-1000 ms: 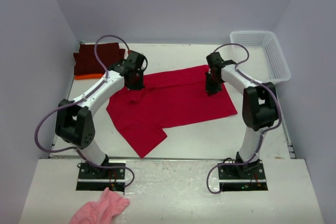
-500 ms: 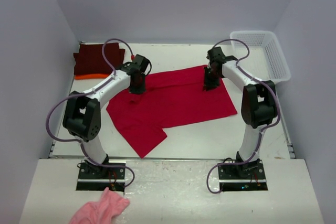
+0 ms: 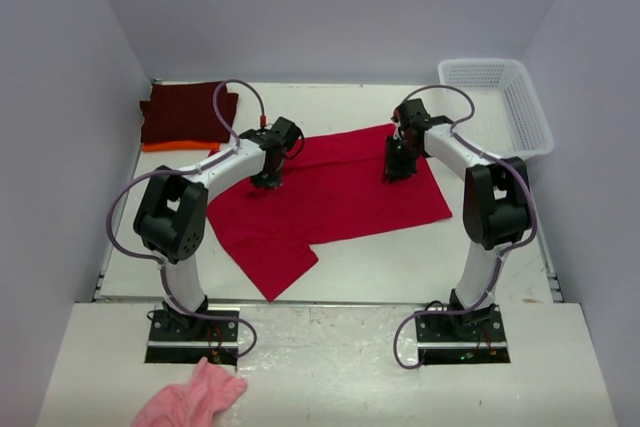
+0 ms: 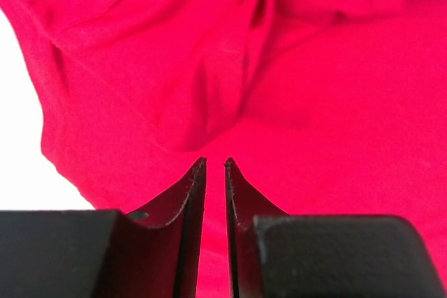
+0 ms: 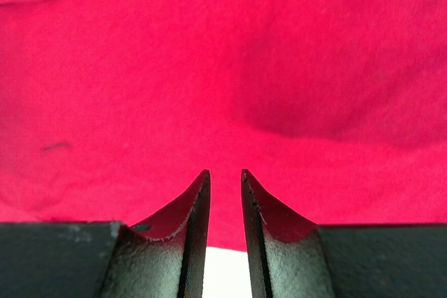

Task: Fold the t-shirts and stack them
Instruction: Fold the flattened tshirt in 1/3 of the way

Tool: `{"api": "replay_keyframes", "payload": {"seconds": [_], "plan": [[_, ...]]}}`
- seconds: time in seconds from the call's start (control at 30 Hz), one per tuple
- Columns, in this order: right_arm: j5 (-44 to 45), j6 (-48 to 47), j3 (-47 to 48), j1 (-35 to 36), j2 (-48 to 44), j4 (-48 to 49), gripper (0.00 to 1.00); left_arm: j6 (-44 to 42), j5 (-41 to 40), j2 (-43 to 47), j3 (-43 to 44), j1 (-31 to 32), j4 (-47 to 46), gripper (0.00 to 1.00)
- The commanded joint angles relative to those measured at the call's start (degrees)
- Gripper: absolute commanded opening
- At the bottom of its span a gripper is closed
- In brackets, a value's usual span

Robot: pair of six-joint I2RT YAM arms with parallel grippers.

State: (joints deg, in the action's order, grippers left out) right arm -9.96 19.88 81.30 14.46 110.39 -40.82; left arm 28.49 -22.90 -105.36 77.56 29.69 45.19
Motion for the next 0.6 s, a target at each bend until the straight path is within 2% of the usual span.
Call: {"api": "replay_keyframes", "payload": {"seconds": [0.0,0.07,0.2,0.57], "plan": [[-2.34,-0.8,-1.22,-0.05,-6.32,2.41,0.26,2.36,-5.84,-2.12,0.4,-0.16,1.39,0.18],[-3.05,-0.72,-2.28,-0.13,-7.11,2.93,0.26,2.8,-7.33,-3.09,0.84,-0.07,1.92,0.19],[-4.37,-0.37,-3.42,0.04,-9.57,3.73,0.27,2.71,-8.22,-5.46,1.1,-0.07,1.83,0.26],[-4.9,-0.63,-4.92,0.13,-11.42,4.78,0.26,2.1,-10.77,-8.28,1.72,-0.16,1.66,0.29]]}}
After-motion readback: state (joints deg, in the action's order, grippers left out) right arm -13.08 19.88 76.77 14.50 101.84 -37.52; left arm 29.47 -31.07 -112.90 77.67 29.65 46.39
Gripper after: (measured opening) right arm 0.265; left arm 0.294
